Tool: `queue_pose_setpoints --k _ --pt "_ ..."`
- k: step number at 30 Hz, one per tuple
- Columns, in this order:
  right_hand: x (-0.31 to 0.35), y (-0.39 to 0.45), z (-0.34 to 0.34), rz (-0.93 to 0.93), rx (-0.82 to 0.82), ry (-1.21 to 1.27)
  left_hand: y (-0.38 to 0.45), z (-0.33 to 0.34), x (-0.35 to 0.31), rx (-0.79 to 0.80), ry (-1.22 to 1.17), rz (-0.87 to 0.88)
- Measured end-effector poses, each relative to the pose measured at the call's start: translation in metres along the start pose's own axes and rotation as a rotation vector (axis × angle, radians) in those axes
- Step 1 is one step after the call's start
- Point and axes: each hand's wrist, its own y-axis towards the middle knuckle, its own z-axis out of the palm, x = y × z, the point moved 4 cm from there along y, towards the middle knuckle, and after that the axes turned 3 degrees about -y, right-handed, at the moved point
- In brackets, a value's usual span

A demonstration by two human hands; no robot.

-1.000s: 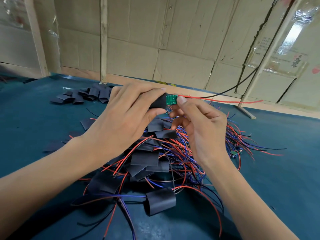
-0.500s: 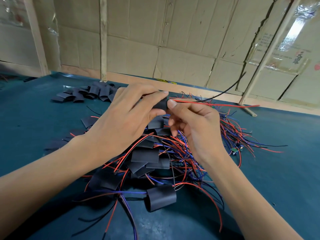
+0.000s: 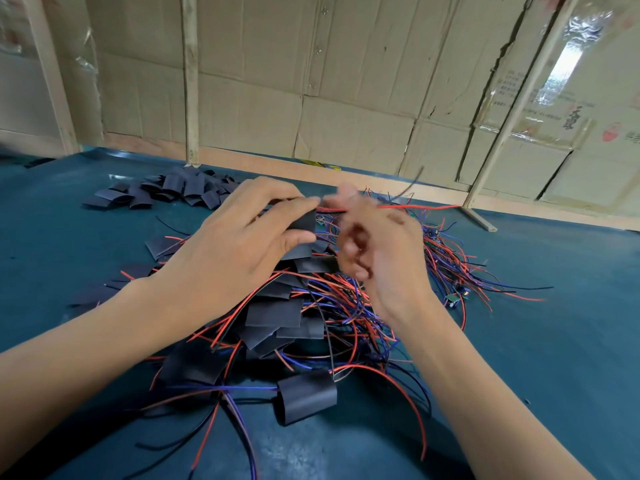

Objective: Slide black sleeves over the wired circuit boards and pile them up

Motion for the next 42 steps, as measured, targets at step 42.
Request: queue_pose_setpoints --k 42 --pt "0.029 0.034 -0.189 -0.301 -0.283 -0.894 -0.009 0.102 0.237 0.787 0.416 -0.415"
